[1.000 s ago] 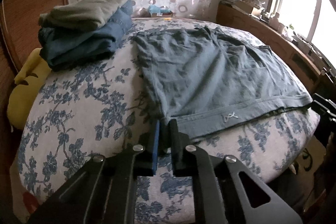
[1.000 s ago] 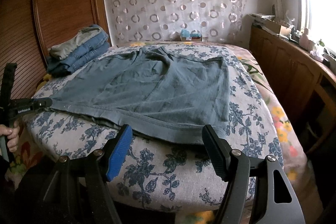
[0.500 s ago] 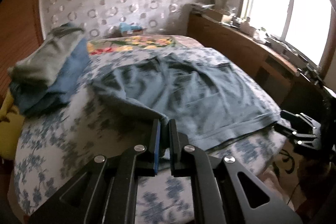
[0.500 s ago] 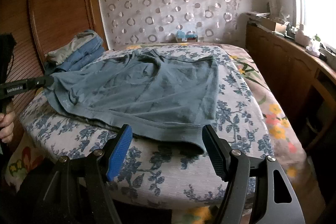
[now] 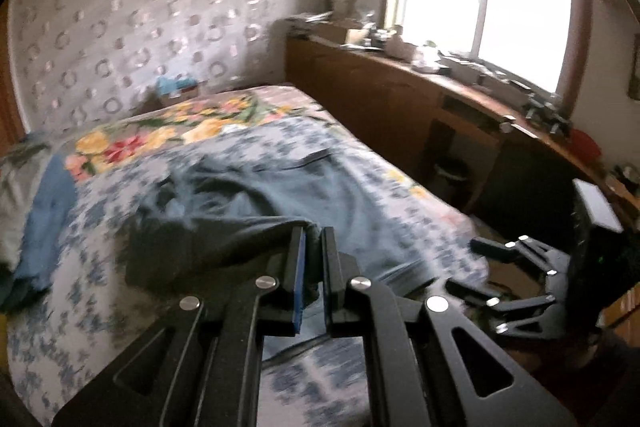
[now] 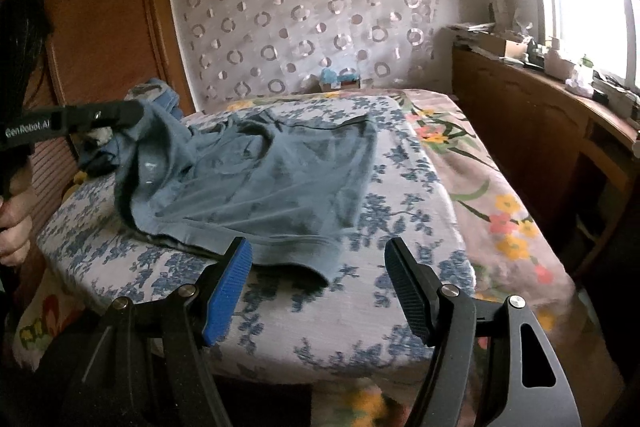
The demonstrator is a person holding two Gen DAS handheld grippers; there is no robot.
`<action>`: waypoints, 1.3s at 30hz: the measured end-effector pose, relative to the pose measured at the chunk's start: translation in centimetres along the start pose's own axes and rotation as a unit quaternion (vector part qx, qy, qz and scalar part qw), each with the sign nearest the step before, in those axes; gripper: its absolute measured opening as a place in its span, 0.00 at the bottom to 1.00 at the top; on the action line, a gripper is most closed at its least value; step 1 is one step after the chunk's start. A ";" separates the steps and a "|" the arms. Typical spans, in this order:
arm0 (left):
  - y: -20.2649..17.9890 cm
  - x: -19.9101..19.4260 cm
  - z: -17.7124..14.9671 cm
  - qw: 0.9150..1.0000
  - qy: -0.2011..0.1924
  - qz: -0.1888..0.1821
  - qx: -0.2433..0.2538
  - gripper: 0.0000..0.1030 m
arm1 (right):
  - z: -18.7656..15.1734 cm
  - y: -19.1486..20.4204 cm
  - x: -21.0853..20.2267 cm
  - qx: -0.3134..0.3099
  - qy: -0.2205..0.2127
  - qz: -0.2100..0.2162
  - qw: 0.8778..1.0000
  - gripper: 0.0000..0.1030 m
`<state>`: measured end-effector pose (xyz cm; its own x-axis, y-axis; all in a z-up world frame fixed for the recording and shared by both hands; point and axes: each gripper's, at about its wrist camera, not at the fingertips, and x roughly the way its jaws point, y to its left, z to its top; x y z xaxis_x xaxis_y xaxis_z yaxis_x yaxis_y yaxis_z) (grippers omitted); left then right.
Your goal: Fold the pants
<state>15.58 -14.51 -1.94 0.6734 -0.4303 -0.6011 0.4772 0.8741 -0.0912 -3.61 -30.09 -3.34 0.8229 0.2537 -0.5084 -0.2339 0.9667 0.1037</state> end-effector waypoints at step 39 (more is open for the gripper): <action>4.8 2.4 -5.2 0.998 0.057 0.026 -0.030 0.43 | 0.8 1.5 2.8 -0.031 0.010 0.015 0.999 0.51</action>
<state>16.55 -10.19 -7.95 0.6259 -0.3592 -0.6922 0.4064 0.9078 -0.1035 -1.22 -27.85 -3.90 0.8046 0.2822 -0.5225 -0.2914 0.9543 0.0665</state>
